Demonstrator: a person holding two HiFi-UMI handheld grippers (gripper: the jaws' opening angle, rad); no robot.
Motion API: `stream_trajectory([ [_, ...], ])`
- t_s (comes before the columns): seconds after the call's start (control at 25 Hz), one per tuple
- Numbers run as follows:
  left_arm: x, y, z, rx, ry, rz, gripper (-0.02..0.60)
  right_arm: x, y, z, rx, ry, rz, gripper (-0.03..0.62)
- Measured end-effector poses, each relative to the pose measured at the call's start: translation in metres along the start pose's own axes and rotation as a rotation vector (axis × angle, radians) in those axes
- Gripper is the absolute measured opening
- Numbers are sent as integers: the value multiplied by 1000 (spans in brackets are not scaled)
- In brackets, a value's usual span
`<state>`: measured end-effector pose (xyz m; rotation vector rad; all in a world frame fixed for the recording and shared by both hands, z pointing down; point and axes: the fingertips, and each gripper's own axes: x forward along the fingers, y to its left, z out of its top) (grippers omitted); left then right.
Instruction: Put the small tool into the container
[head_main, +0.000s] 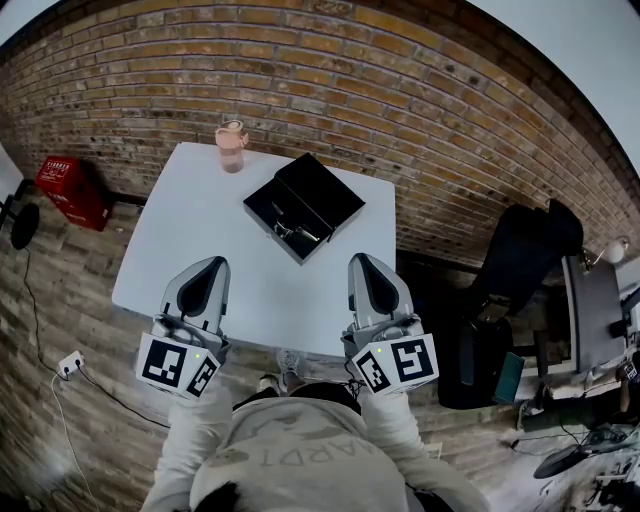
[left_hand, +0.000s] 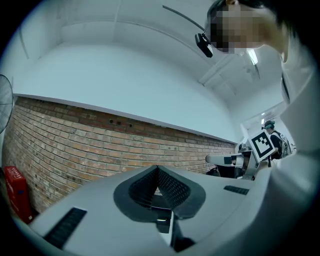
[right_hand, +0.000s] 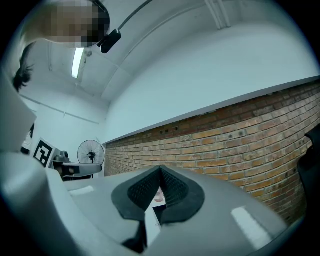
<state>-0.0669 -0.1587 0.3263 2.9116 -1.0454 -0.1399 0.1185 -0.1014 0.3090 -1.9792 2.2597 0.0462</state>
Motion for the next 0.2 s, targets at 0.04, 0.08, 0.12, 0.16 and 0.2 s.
stream_trajectory([
  [0.04,0,0,0,0,0,0,5,0,0,0,0,1,1,10],
  [0.08,0,0,1,0,1,-1,5,1,1,0,0,3,3,10],
  [0.12,0,0,1,0,1,-2,5,1,1,0,-1,4,4,10],
  [0.16,0,0,1,0,2,-2,5,1,1,0,-1,5,5,9],
  [0.2,0,-1,1,0,2,-3,5,1,1,0,-1,5,6,11],
])
